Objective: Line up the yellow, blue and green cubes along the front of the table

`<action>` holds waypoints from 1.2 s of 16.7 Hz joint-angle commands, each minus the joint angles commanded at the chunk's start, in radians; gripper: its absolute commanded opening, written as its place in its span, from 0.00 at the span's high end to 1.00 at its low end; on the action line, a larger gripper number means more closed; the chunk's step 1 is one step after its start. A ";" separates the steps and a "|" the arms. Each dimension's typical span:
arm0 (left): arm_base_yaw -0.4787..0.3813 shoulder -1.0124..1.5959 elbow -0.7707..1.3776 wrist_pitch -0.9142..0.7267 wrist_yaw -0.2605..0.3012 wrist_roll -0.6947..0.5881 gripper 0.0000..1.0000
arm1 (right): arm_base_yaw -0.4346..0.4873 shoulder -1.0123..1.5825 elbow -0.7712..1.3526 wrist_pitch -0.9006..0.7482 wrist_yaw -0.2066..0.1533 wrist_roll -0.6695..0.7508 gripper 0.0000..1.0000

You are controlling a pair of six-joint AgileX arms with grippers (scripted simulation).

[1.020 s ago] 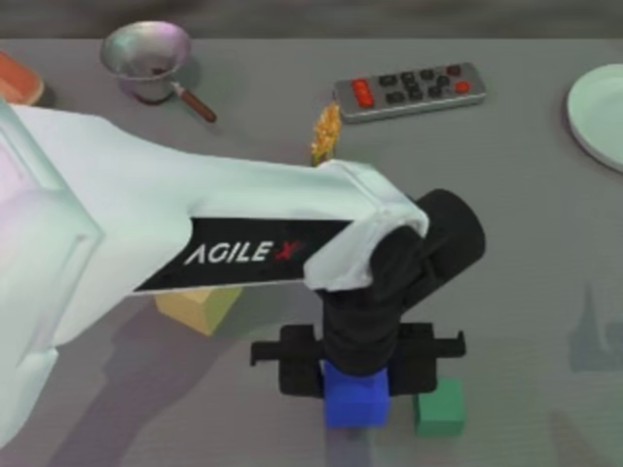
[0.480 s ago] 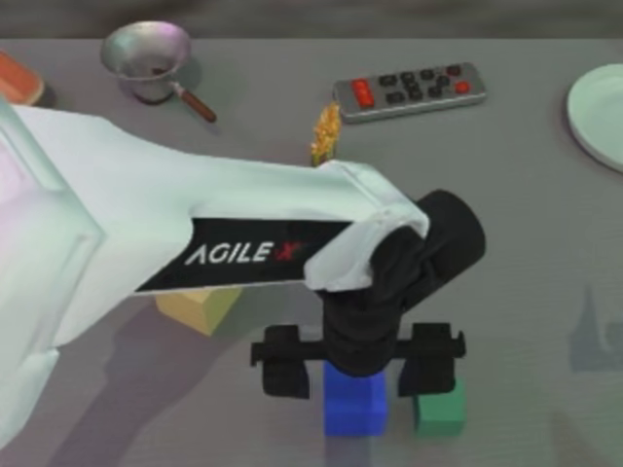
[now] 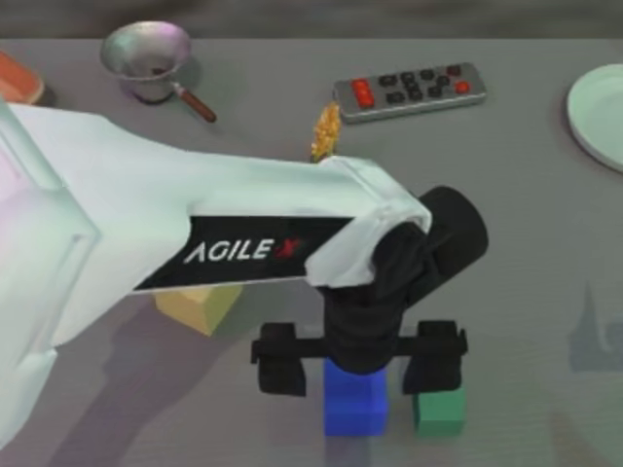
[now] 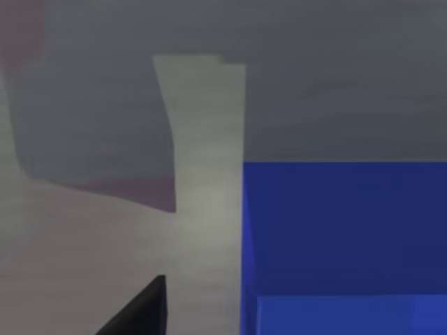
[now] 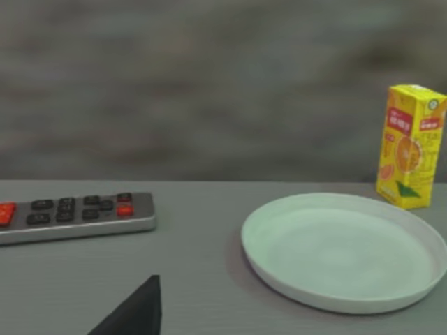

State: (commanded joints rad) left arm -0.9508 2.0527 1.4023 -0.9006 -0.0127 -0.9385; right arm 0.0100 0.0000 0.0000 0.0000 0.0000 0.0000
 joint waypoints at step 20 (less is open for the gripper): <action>0.194 -0.070 0.148 -0.235 0.004 0.353 0.00 | 0.000 0.000 0.000 0.000 0.000 0.000 0.00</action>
State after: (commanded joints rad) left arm -0.7570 1.9829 1.5507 -1.1360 -0.0086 -0.5855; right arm 0.0100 0.0000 0.0000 0.0000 0.0000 0.0000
